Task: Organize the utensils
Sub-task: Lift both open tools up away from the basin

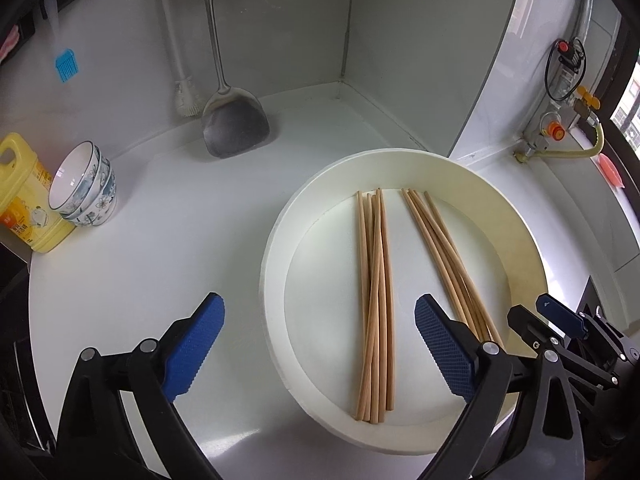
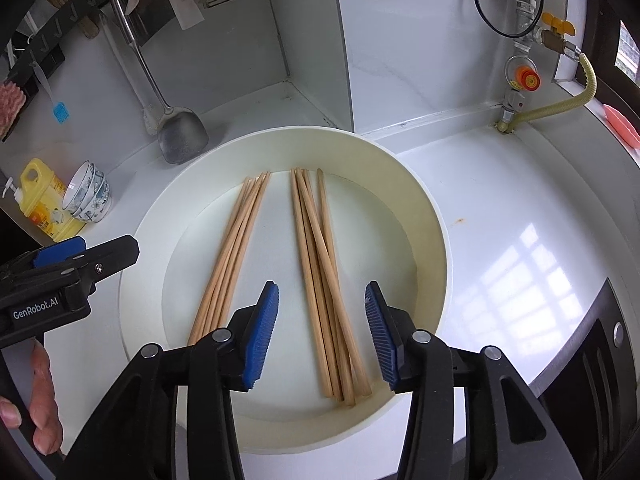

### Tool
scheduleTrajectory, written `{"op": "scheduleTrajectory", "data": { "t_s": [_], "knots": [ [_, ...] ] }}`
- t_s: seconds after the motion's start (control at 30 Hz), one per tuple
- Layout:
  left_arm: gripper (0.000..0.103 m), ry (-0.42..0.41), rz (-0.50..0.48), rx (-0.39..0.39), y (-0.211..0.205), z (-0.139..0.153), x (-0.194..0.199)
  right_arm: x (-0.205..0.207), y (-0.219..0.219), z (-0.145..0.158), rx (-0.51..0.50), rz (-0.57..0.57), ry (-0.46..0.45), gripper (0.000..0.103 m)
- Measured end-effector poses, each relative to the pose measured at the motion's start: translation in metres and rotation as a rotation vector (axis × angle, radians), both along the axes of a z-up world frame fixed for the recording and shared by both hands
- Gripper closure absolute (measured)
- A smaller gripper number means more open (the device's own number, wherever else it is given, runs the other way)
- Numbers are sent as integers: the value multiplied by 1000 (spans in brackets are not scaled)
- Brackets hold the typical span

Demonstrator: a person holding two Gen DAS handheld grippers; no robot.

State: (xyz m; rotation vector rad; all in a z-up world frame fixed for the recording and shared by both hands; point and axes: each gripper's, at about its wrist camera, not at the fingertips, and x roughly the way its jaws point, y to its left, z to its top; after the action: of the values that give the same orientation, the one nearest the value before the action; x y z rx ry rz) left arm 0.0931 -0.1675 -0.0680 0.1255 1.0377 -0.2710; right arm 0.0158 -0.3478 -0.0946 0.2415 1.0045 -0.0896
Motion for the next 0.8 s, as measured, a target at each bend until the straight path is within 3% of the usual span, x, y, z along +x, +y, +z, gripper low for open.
{"op": "scheduleTrajectory", "data": {
  "t_s": [0.8],
  "knots": [
    [6, -73, -65, 1, 15, 60, -39, -44, 26, 55, -17, -89, -25, 40]
  ]
}}
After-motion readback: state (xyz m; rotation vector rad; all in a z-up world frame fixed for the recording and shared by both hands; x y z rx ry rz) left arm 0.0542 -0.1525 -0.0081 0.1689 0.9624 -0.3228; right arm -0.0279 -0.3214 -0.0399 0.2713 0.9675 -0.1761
